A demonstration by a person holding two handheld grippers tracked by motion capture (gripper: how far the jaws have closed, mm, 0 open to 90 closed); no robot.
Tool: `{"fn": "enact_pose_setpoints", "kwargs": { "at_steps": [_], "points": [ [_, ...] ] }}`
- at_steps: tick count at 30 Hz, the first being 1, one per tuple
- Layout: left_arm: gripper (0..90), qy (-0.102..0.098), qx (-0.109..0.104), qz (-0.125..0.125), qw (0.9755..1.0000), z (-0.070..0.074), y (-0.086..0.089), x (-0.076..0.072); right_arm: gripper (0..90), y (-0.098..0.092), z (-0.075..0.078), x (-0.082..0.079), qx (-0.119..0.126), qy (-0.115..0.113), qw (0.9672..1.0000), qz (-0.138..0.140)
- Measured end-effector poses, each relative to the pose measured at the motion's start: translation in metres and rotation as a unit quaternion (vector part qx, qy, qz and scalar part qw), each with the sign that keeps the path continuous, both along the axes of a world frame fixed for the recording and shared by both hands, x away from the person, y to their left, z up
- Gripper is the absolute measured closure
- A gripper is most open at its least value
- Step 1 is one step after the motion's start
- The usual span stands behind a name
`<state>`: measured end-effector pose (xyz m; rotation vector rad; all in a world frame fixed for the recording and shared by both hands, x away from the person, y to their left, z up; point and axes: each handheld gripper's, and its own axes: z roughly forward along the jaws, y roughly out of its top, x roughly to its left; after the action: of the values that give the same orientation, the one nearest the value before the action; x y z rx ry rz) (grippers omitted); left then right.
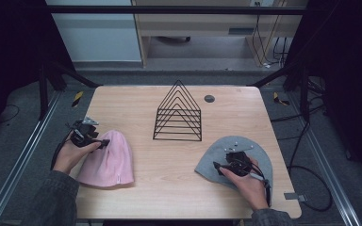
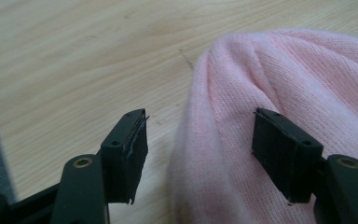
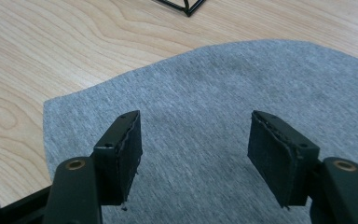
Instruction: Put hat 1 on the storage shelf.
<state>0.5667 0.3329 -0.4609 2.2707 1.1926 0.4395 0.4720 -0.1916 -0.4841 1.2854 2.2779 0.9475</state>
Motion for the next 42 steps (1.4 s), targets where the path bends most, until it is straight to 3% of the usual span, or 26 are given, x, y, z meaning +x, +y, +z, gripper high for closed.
{"fn": "enact_pose_setpoints", "kwargs": {
  "at_steps": [5, 12, 15, 20, 30, 36, 42],
  "points": [
    [35.4, 0.014, -0.002, -0.004, 0.9999, -0.010, -0.004, 0.001, 34.5, 0.002, -0.002, 0.001, 0.000, 0.003, 1.0000, 0.005],
    [72.7, 0.026, -0.011, -0.016, 0.9995, -0.006, -0.009, -0.004, 34.3, 0.002, -0.001, 0.001, -0.001, 0.001, 1.0000, 0.004],
    [81.0, 0.018, -0.001, -0.012, 0.9998, -0.004, -0.012, -0.006, 34.1, 0.002, -0.001, 0.001, 0.002, 0.000, 1.0000, 0.003],
    [83.0, -0.001, 0.015, -0.013, 0.9998, 0.006, -0.014, -0.016, 34.0, 0.002, 0.000, 0.002, -0.001, -0.003, 1.0000, 0.002],
    [83.6, -0.040, 0.011, -0.034, 0.9986, 0.034, -0.026, -0.042, 32.7, 0.002, 0.001, 0.001, -0.005, -0.014, 0.9999, -0.002],
    [83.5, -0.049, 0.006, -0.051, 0.9975, 0.050, -0.035, -0.052, 31.3, 0.000, 0.003, 0.001, -0.001, -0.026, 0.9997, -0.001],
    [83.6, -0.067, -0.002, -0.073, 0.9950, 0.075, -0.050, -0.062, 30.3, 0.003, 0.007, -0.001, 0.001, -0.040, 0.9992, 0.000]
  ]
}}
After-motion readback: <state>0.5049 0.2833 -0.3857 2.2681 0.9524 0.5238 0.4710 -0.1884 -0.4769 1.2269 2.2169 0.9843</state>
